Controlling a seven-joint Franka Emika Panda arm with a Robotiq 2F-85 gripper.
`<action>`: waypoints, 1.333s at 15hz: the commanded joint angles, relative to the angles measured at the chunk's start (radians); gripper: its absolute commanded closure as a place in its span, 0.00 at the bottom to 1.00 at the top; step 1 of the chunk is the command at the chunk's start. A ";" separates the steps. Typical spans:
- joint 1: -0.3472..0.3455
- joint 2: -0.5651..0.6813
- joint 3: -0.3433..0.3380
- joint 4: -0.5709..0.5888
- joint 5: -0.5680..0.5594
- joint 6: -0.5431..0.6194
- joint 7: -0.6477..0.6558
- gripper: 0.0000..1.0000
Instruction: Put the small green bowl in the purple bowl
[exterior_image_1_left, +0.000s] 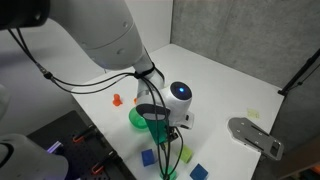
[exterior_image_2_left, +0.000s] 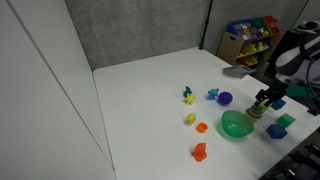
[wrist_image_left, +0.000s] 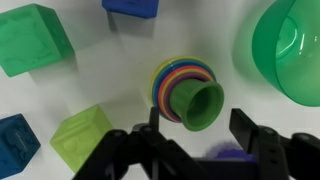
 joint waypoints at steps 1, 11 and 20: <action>-0.020 -0.053 0.040 -0.031 0.051 -0.021 -0.055 0.00; 0.007 -0.053 0.096 -0.051 0.125 -0.010 -0.107 0.00; -0.007 -0.004 0.084 -0.047 0.104 0.015 -0.141 0.00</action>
